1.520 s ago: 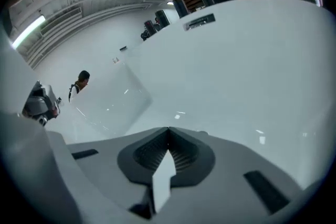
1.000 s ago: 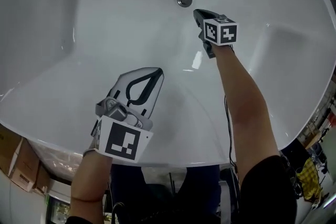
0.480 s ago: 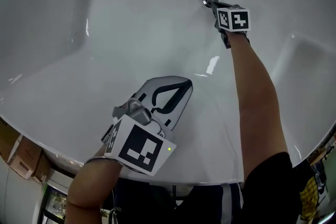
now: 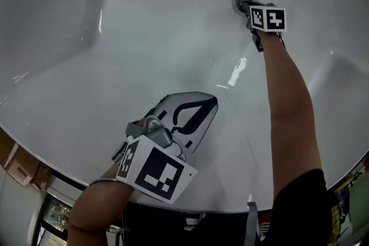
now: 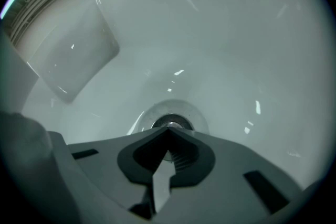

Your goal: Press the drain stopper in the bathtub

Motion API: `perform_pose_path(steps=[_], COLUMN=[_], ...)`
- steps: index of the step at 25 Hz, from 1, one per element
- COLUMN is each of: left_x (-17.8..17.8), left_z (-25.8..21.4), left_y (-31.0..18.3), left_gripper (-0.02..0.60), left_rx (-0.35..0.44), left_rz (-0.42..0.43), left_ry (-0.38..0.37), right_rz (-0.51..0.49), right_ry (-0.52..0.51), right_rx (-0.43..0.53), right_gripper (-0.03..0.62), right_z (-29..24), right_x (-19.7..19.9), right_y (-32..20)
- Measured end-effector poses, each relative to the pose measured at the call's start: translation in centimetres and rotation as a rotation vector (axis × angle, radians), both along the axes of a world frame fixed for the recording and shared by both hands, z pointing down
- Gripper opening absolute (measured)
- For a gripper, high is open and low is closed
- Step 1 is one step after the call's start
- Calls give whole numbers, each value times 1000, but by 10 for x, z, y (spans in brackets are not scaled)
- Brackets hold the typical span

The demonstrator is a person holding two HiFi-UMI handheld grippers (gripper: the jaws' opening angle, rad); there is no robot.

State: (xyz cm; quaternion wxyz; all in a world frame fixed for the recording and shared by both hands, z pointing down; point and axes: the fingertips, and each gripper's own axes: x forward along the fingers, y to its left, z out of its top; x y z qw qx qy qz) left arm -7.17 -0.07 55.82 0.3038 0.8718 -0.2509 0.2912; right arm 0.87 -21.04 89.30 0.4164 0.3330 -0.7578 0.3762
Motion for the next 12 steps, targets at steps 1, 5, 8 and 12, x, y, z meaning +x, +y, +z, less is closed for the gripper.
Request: perform_pose_path(steps=[1, 5, 8, 12], left_x=[0, -2, -1, -2], left_z=[0, 0, -2, 4], left_y=[0, -2, -2, -2], left_gripper=[8, 8, 8, 8], left_rx=[1, -1, -2, 34], left_rz=[0, -20, -20, 12], left_ry=[0, -3, 8, -15], right_rz=[-17, -41, -36, 5], right_ry=[18, 76, 113, 95], right_rx=[-2, 1, -2, -29], right_gripper=[15, 15, 15, 15], right_z=[1, 1, 3, 0], right_x=[0, -1, -2, 0], right_y=[2, 1, 0, -4])
